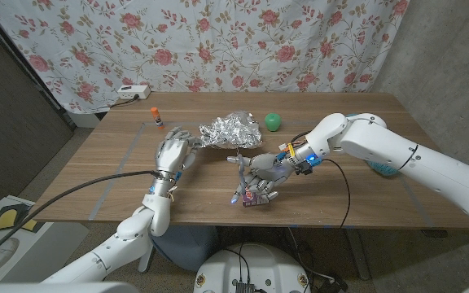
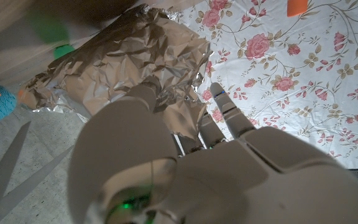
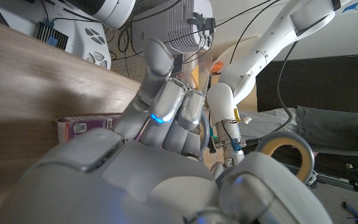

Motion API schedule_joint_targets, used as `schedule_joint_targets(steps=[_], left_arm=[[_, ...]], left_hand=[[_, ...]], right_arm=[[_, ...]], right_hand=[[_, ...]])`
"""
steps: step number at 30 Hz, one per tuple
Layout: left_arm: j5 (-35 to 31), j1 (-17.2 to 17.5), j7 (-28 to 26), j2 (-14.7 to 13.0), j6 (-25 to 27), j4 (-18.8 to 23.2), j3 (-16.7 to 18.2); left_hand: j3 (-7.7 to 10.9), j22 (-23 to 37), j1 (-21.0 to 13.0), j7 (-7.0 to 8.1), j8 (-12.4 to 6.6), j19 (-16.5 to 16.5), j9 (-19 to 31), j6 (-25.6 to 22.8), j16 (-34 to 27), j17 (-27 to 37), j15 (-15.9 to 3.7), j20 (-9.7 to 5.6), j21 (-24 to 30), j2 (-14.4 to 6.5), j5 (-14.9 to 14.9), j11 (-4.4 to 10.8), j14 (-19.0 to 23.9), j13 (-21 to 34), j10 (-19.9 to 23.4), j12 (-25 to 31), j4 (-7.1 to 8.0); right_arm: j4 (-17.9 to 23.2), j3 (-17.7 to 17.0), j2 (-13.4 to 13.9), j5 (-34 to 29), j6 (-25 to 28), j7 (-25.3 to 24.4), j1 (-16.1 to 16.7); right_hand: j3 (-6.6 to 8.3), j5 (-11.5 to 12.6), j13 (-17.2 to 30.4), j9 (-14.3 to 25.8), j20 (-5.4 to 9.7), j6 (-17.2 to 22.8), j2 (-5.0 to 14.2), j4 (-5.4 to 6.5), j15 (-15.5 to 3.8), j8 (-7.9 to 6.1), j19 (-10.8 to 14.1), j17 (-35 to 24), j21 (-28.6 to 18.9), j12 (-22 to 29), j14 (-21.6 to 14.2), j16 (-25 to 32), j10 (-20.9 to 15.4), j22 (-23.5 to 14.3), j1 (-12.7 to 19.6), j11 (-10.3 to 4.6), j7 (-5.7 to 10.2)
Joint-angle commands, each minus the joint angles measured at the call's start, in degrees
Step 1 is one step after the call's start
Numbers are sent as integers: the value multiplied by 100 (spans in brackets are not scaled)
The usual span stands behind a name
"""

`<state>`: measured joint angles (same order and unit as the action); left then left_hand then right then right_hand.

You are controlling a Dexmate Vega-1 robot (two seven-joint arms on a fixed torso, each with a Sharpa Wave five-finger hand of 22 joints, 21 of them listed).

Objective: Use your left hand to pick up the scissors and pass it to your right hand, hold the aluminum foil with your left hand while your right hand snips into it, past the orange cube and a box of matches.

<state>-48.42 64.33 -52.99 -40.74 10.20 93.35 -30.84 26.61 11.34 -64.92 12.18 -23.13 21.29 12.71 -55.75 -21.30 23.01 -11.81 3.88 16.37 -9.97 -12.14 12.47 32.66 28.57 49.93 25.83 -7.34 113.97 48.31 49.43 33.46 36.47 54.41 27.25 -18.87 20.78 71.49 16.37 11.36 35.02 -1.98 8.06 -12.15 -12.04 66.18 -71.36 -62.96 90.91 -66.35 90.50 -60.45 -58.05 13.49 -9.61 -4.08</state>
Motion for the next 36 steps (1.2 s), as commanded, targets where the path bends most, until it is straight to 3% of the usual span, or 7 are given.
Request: schedule_joint_targets(steps=[1, 13, 22, 36], left_arm=[[-52, 56, -65, -32, -41, 43, -18], [-113, 250, -107, -139, 15, 210, 74], [-123, 378, -182, -155, 37, 249, 157], [-189, 295, -53, -93, 65, 138, 78]], left_hand=[[12, 20, -62, -6, -43, 29, 10, -31, -1, 29, -79, -41, 37, 4, -26, 26, 49, 29, 12, -26, 26], [-20, 35, -142, -12, -54, 206, -20, -17, -115, 150, -125, -124, 125, -21, -33, 21, 256, 91, 19, -75, -3], [-14, 46, -158, -17, -68, 183, -20, -26, -50, 141, -96, -113, 129, -7, -39, 20, 186, 116, 31, -96, -5], [-27, 53, -156, -13, -104, 166, 0, -53, -19, 152, -92, -111, 136, -3, -37, 24, 171, 146, 51, -117, 10]], right_arm=[[-204, 157, -142, -76, 31, 165, -189], [-587, 331, -372, -234, 26, 418, -493], [-860, 460, -547, -219, 40, 590, -568], [-861, 423, -473, -135, 77, 610, -517]], right_hand=[[-28, -7, 15, 11, -1, 594, 1, 21, 16, -7, -5, -6, -10, 5, 12, -9, 9, -20, -15, -18, -755], [-30, -7, 14, 7, 2, 575, -3, 21, 17, 1, -4, -5, -3, 5, 12, -11, 2, 1, -20, -21, -756], [-28, -6, 14, 3, 1, 567, -3, 17, 17, 0, -6, -5, -7, 5, 12, -11, -3, 2, -12, -17, -756], [-29, -7, 14, 0, -3, 572, 2, 23, 16, -3, -6, -4, -13, 5, 9, -12, -12, 0, -25, -20, -756]])
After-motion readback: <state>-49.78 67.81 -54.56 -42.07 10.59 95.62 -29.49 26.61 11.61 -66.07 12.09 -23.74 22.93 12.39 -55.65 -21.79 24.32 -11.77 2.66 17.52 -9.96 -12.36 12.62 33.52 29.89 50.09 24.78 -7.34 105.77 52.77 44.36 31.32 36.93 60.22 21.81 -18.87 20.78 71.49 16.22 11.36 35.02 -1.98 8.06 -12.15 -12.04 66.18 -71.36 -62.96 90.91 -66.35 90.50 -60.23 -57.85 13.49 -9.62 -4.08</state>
